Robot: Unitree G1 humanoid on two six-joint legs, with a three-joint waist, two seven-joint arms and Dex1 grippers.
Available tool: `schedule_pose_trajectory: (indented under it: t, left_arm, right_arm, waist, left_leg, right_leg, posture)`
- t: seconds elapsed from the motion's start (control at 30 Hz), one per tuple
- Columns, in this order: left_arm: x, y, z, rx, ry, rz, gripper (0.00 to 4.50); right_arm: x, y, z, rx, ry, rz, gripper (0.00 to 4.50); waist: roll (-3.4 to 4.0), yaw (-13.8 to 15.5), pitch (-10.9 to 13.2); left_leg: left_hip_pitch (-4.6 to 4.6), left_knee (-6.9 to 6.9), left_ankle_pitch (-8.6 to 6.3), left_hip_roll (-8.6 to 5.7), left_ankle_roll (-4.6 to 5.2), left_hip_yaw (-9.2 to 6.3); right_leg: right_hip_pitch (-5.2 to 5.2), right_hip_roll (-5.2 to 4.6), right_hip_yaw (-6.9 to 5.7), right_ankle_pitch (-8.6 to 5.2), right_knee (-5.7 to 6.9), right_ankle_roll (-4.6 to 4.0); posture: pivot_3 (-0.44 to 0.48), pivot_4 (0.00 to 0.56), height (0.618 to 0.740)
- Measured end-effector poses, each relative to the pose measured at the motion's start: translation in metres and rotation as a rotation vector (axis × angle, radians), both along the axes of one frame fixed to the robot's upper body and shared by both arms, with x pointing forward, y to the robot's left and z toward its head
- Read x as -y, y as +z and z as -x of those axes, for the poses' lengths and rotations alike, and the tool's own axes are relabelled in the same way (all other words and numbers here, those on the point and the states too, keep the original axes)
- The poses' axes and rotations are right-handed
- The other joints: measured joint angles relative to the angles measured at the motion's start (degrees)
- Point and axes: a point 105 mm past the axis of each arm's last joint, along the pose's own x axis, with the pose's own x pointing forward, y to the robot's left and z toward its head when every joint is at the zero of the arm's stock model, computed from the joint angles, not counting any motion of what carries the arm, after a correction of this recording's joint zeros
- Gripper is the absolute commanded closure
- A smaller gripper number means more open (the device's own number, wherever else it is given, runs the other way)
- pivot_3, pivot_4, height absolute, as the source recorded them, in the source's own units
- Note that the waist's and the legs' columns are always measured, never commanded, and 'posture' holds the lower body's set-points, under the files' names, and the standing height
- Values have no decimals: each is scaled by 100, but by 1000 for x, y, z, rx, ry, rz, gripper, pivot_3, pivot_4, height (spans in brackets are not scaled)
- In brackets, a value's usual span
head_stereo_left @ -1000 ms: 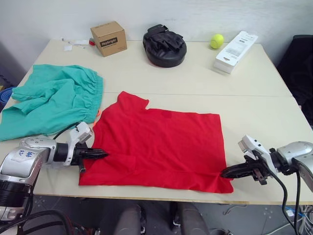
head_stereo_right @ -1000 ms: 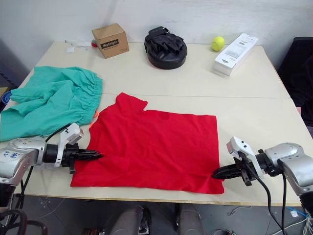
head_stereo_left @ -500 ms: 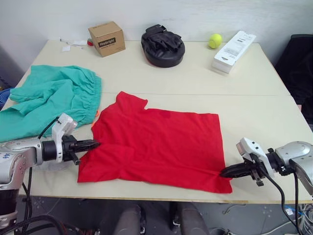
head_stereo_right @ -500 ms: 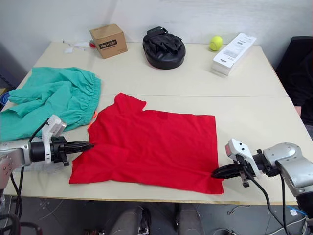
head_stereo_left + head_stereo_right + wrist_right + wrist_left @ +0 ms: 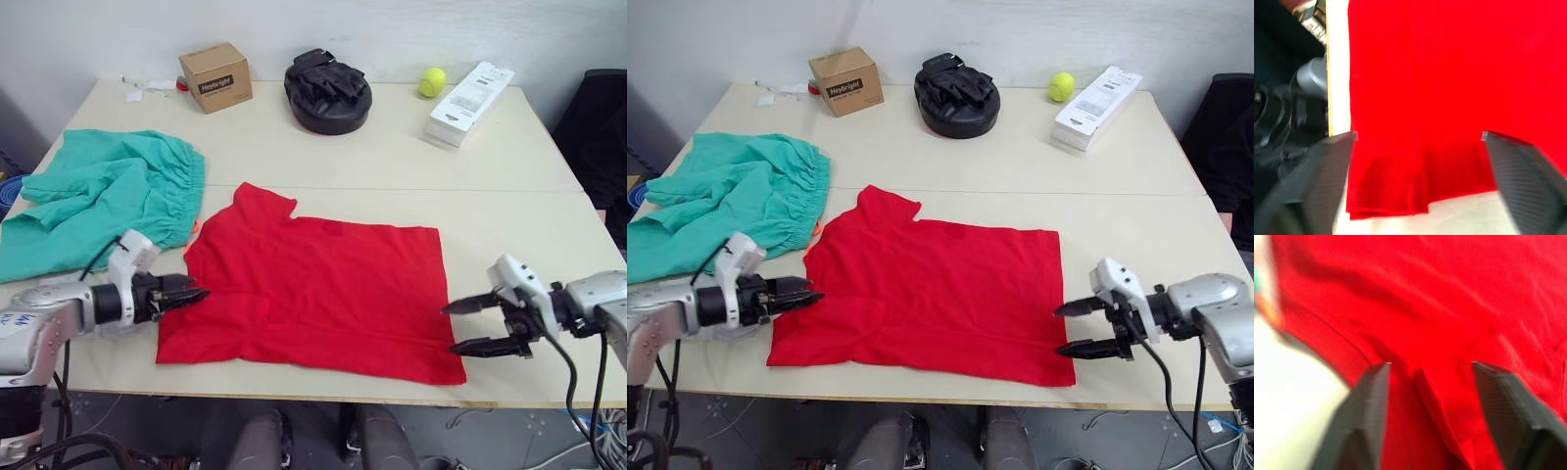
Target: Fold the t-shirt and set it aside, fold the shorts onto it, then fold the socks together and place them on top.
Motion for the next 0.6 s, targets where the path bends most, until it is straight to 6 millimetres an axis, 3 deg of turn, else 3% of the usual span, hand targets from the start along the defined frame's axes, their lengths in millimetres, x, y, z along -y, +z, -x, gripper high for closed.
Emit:
schedule_pose_trajectory:
  t: [0.13,0.2,0.27,0.37,0.6]
  left_arm:
    - [23,32,19,86,-172,3,990]
    - [39,28,34,85,-297,-48,976]
    - [54,13,45,76,-409,-91,1391]
    - [65,-14,54,55,-516,-170,2220]
    - [61,-44,49,88,-578,-318,4493]
  right_arm:
    - [-21,16,13,86,67,-15,0]
    - [-39,18,20,152,130,-1,175]
    - [-58,11,25,222,198,31,614]
    - [-80,-6,28,273,244,66,1642]
    - [-120,-22,20,334,242,18,4185]
  waist:
    - [1,-1,-1]
    - [3,-10,-2]
    - [4,-14,-2]
    - [3,-9,-2]
    - [2,-6,-2]
  left_leg:
    - [1,-11,0,0,-2,-1]
    - [6,-16,0,0,-8,0]
    - [11,-18,2,-1,-15,2]
    - [10,-18,5,-2,-17,4]
    - [8,-18,7,-3,-7,3]
  right_leg:
    - [2,-1,0,0,-9,0]
    - [4,0,2,0,-12,0]
    - [6,1,2,-1,-11,-1]
    - [3,1,2,-1,-7,-3]
    - [1,1,2,-2,-7,-4]
  posture:
    - [0,150,740]
    - [0,150,740]
    - [0,150,740]
    - [0,150,740]
    - [0,150,740]
